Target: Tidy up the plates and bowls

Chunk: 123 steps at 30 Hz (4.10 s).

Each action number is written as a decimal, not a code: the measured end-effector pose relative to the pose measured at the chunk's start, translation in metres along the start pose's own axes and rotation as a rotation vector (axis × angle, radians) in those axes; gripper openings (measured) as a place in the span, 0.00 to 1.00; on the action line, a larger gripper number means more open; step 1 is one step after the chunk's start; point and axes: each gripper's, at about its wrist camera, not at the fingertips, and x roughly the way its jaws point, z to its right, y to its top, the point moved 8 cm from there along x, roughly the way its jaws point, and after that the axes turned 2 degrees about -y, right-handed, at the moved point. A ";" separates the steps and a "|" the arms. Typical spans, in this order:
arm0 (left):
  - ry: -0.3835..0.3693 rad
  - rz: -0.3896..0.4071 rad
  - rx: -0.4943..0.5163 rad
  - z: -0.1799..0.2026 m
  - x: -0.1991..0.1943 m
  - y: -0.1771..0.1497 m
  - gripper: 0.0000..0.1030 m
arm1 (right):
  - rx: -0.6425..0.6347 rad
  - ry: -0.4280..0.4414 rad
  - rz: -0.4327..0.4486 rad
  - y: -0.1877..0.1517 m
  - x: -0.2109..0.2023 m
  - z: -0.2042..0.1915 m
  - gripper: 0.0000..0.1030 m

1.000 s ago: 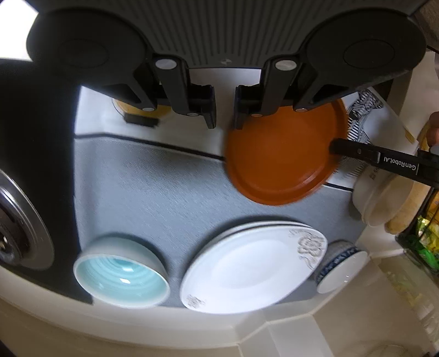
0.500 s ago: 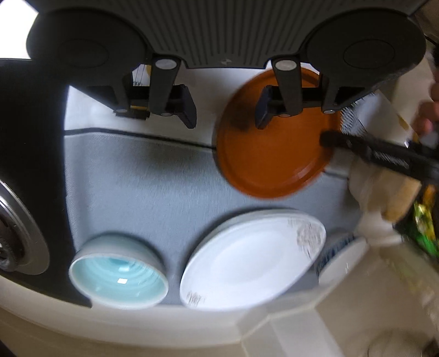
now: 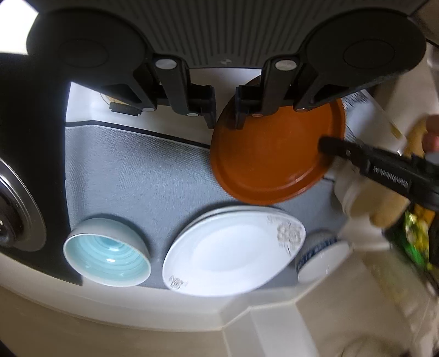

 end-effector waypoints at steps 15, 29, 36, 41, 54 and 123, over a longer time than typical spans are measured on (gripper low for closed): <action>0.025 0.196 0.147 0.049 -0.078 0.065 0.12 | 0.073 0.023 0.164 0.065 -0.048 -0.012 0.15; 0.021 0.341 0.200 0.082 -0.111 0.140 0.12 | 0.086 -0.005 0.314 0.153 -0.056 -0.011 0.18; 0.047 0.329 0.153 0.062 -0.072 0.167 0.13 | 0.112 -0.040 0.284 0.182 -0.010 -0.003 0.18; 0.119 0.254 0.139 0.038 -0.011 0.175 0.13 | 0.113 -0.078 0.196 0.170 0.046 0.007 0.16; 0.214 0.246 0.256 0.026 0.038 0.175 0.09 | 0.122 -0.130 0.093 0.142 0.100 0.031 0.17; -0.093 0.234 -0.040 -0.145 -0.047 0.135 0.16 | -0.113 0.035 -0.045 0.149 0.144 -0.170 0.18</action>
